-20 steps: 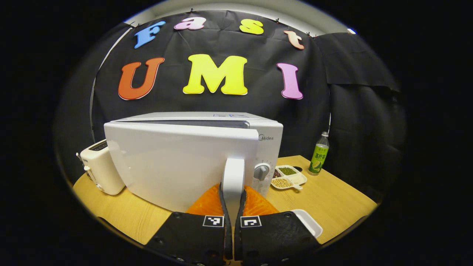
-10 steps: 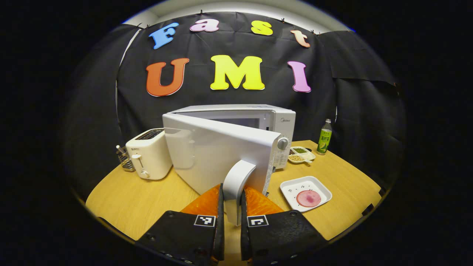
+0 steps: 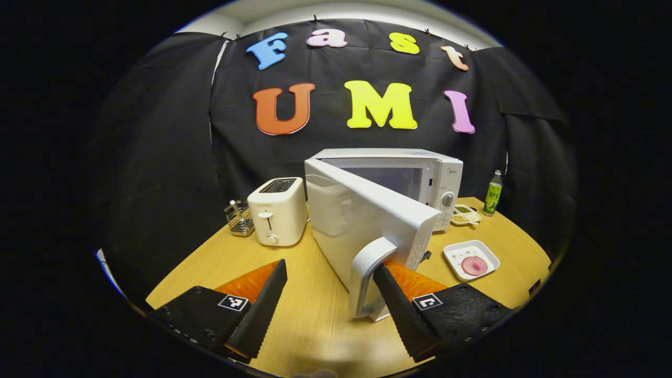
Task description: Open the microwave oven with the left hand, put the food in, and close the microwave oven.
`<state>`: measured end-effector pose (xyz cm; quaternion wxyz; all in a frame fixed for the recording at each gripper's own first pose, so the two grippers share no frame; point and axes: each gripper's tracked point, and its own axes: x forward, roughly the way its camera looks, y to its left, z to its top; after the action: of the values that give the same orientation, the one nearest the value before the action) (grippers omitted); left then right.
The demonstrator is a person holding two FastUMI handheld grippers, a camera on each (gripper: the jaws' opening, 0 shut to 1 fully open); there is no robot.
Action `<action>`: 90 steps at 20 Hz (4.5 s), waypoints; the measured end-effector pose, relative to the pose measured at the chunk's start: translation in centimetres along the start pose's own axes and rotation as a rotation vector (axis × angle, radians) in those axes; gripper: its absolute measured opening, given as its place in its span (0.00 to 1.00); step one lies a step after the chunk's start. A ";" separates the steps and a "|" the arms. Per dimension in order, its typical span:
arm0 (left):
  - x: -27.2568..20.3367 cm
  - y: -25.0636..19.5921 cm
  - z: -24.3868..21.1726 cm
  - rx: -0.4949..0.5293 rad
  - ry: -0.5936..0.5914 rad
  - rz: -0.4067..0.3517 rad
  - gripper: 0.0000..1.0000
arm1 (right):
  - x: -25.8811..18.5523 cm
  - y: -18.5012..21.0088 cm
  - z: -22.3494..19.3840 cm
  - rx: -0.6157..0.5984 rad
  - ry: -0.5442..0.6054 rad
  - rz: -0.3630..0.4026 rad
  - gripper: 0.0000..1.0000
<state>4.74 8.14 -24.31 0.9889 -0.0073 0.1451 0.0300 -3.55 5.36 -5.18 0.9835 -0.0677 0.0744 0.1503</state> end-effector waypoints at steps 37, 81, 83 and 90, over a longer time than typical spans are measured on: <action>-16.8 -10.1 11.9 0.018 -0.124 0.106 0.95 | 28.6 -5.3 -32.1 0.532 0.769 0.163 0.37; -7.2 4.0 12.6 0.000 -0.109 -0.009 0.94 | 32.9 8.8 -20.6 0.899 0.511 0.007 0.03; -6.9 3.6 13.1 0.006 -0.094 -0.022 0.94 | 34.5 11.1 -19.1 0.957 0.463 0.011 0.04; -5.9 3.6 14.6 0.021 -0.096 -0.035 0.93 | 41.8 15.0 -15.5 1.021 0.329 -0.060 0.04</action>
<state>3.10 11.70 -8.65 0.9951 0.0019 0.0978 0.0113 29.37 29.08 -29.02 0.8705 0.3946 0.2890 0.0544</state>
